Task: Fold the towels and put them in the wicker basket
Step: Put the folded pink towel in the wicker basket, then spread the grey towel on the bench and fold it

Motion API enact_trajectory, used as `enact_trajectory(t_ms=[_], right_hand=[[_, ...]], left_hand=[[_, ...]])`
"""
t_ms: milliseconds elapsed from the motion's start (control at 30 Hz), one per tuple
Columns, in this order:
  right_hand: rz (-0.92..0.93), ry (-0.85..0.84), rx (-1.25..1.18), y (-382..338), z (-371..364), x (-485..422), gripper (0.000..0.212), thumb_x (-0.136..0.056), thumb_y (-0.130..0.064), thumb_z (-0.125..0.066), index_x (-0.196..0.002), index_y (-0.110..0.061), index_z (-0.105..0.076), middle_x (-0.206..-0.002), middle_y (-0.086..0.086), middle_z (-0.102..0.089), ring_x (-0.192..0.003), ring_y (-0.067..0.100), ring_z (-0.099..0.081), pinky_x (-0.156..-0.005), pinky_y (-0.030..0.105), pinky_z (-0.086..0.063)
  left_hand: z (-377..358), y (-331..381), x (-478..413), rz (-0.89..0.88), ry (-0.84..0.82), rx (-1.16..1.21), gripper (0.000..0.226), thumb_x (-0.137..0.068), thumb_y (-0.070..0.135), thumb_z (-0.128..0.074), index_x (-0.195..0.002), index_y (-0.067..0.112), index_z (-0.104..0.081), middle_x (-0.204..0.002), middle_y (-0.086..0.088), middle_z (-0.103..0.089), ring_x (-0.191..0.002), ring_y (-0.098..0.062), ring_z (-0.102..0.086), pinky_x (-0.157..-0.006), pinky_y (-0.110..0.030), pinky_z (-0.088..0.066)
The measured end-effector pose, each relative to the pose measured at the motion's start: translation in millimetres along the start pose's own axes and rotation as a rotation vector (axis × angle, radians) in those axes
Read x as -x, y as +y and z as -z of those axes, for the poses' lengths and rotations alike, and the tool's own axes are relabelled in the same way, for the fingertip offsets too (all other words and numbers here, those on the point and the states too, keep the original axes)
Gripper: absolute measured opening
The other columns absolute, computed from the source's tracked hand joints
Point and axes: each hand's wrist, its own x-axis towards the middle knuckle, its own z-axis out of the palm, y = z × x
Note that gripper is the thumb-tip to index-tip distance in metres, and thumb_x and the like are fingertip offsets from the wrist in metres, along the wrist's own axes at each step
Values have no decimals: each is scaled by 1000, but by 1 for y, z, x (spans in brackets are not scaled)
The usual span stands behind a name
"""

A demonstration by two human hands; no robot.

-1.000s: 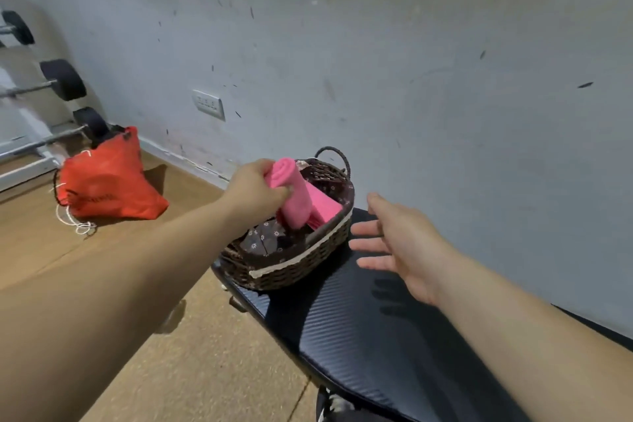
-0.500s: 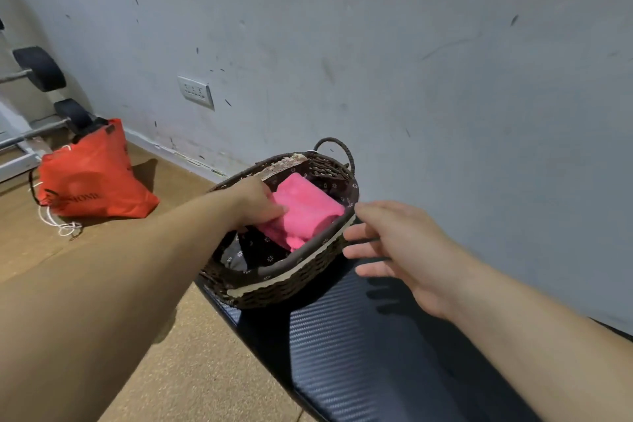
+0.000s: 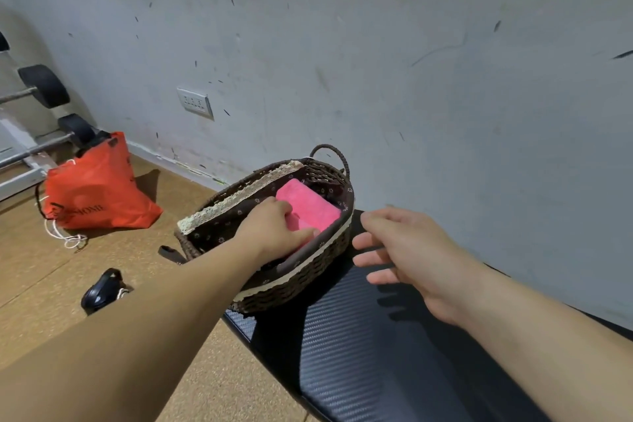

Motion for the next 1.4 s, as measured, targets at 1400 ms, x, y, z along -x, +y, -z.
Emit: enact_trajectory(t_ms=[1400], right_hand=[[-503, 1155, 285, 322, 485, 299, 31, -87, -41, -57, -110, -23, -68, -114, 12, -67, -110, 41, -60, -93, 46, -52]], left_hand=[[-182, 474, 286, -807, -379, 299, 55, -94, 36, -68, -146, 38, -48, -157, 26, -32, -136, 3, -43, -107, -28, -47]])
